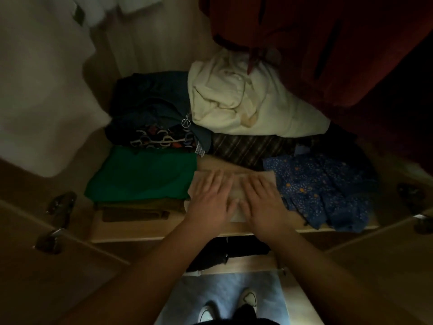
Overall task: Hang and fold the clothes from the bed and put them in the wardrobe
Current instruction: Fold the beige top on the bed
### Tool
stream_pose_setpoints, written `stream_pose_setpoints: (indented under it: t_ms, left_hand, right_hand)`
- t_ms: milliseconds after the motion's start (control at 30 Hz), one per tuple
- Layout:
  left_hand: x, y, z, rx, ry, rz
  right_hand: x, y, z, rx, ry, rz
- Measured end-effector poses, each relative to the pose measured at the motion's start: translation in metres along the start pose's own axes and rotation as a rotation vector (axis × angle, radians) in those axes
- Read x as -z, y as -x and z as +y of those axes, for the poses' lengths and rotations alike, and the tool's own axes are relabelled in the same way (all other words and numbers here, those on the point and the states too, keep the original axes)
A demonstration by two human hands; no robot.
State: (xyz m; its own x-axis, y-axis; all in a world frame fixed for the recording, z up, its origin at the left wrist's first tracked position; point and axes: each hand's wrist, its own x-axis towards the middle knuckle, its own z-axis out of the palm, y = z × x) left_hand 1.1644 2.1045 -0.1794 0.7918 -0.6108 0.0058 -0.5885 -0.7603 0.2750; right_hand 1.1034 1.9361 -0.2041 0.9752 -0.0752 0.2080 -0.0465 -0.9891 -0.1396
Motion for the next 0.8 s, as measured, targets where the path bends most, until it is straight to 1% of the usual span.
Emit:
stream_pose_setpoints:
  t_ms: [67,133,200,367,433,467,600,700,800]
  left_hand:
    - [-0.02,-0.004,-0.004,0.034,-0.082,-0.071]
    - [-0.032,-0.006,-0.008,0.069,-0.09,-0.087]
    - [-0.035,-0.01,-0.009,0.096,-0.071,-0.065]
    - [-0.031,-0.01,-0.006,0.113,-0.124,-0.122]
    - [-0.023,-0.01,-0.004,0.105,-0.092,-0.157]
    - [-0.017,-0.01,-0.001,0.098,-0.074,-0.165]
    - [0.015,0.004,0.029,0.038,-0.037,-0.135]
    - [0.023,0.037,0.079,-0.063,-0.023,-0.093]
    - [0.004,0.087,0.151,-0.205,-0.017,-0.102]
  right_hand:
    - [-0.012,0.0,0.001,-0.061,0.044,-0.09]
    - [-0.016,-0.006,0.001,-0.093,0.028,-0.173]
    - [-0.014,-0.016,0.001,-0.098,0.011,-0.244]
    - [-0.005,-0.018,0.003,-0.086,-0.058,-0.317]
    - [0.005,-0.014,0.004,-0.07,-0.09,-0.292]
    - [0.012,-0.01,0.005,-0.073,-0.102,-0.245]
    - [0.051,0.032,0.008,-0.184,-0.086,-0.119]
    - [0.083,0.097,0.019,-0.246,-0.06,-0.037]
    - [0.108,0.192,0.04,-0.387,-0.024,-0.014]
